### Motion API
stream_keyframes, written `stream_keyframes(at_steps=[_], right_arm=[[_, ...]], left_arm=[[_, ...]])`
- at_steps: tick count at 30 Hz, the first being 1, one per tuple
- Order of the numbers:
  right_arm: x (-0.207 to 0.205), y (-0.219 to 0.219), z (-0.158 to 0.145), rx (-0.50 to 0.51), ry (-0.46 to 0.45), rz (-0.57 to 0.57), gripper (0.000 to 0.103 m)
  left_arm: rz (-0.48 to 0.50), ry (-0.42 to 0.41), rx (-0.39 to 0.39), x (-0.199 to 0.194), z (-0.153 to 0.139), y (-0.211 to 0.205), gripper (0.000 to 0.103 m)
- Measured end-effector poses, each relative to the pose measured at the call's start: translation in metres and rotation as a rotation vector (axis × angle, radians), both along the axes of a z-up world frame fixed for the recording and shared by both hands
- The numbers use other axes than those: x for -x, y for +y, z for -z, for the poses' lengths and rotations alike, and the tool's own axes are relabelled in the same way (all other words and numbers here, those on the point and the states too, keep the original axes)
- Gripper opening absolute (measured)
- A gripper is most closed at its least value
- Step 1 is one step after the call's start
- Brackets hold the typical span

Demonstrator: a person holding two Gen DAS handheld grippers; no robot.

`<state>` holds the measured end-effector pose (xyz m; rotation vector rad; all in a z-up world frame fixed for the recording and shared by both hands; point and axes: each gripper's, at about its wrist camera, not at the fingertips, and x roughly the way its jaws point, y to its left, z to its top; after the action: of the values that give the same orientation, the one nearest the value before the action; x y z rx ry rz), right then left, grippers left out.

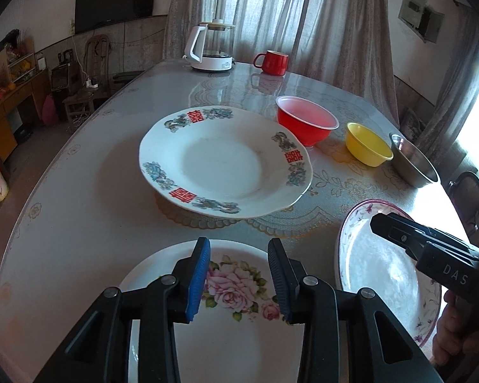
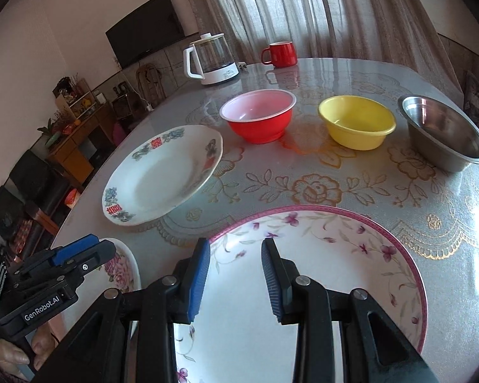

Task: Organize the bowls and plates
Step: 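Shift both tools to the red-character plate and close them on its rim, then lift the red-character plate with both tools and carry it over the purple-floral plate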

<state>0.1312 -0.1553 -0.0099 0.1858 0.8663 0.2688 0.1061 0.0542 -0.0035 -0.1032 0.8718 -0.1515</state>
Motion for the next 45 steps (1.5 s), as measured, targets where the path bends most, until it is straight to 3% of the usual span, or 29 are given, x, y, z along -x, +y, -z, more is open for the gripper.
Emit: stream_keyframes(at_steps=[11, 25, 33, 42, 45], right_arm=[[-0.023, 0.024, 0.000, -0.002, 0.015, -0.024, 0.035], [-0.076, 0.042, 0.009, -0.053, 0.069, -0.011, 0.035], [-0.101, 0.047, 0.022, -0.036, 0.112, -0.001, 0.035], [-0.121, 0.058, 0.026, -0.033, 0.145, -0.037, 0.035], [-0.123, 0.062, 0.028, -0.017, 0.146, -0.048, 0.035]], left_arm=[[-0.087, 0.000, -0.009, -0.015, -0.002, 0.035, 0.038], [-0.176, 0.037, 0.023, -0.070, 0.002, 0.089, 0.038], [-0.131, 0.054, 0.031, -0.109, 0.007, 0.089, 0.038], [-0.039, 0.113, 0.126, -0.147, 0.017, 0.080, 0.040], [-0.030, 0.092, 0.072, -0.143, 0.016, 0.075, 0.036]])
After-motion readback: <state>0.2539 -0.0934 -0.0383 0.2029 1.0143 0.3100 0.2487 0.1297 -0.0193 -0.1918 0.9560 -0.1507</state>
